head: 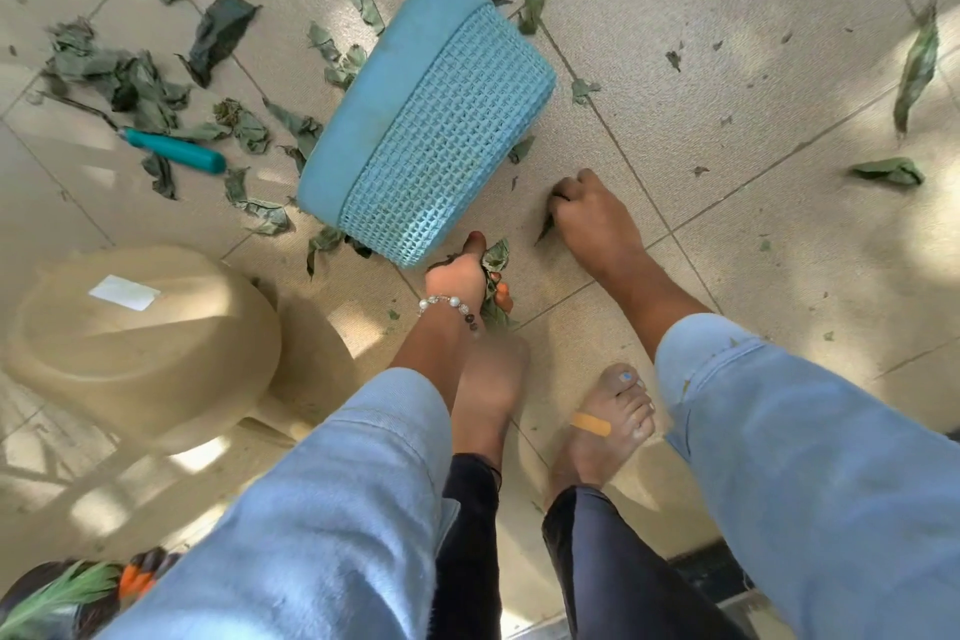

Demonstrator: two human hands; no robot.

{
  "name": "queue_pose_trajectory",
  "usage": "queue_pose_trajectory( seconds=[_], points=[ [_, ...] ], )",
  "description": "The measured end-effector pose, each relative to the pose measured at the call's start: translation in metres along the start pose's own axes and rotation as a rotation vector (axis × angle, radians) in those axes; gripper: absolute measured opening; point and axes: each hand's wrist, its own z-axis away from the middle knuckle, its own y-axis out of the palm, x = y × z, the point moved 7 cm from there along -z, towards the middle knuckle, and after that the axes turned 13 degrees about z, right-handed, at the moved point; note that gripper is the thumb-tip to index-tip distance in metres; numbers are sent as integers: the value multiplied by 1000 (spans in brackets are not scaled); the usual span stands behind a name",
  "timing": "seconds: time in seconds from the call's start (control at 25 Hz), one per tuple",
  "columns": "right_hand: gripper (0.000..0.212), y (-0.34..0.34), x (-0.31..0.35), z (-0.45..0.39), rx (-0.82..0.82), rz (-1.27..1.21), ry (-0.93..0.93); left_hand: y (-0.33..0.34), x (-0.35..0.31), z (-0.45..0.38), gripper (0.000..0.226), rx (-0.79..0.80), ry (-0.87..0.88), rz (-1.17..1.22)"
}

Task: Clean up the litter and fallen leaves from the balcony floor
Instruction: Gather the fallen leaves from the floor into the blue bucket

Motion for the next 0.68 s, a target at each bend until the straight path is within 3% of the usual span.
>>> queue_pose_trajectory(
  seconds=[0.08, 0.16, 0.2, 0.28, 0.36, 0.48, 0.56, 0.68],
  points=[
    [25, -8, -34, 12, 34, -470, 331, 7, -4, 15, 36, 45, 24, 115],
    [21, -17, -50, 45, 126, -1181, 651, 10, -3, 41, 34, 49, 31, 143],
    [21, -29, -43, 60, 159, -1531, 724, 10, -1, 58, 35, 53, 26, 160],
    [27, -72, -27, 90, 141, -1985, 768, 16, -9, 98, 35, 75, 14, 285],
    [39, -137, -21, 116, 20, -2262, 737, 30, -23, 156, 36, 159, -53, 487],
    [34, -246, -29, 153, -276, -2571, 848, 54, -46, 259, 43, 299, -86, 685],
    [27, -309, -33, 173, -535, -2734, 931, 69, -57, 321, 45, 353, -12, 695],
    [21, -400, -60, 206, -826, -2802, 1005, 94, -70, 424, 45, 426, 162, 494]
  ],
)
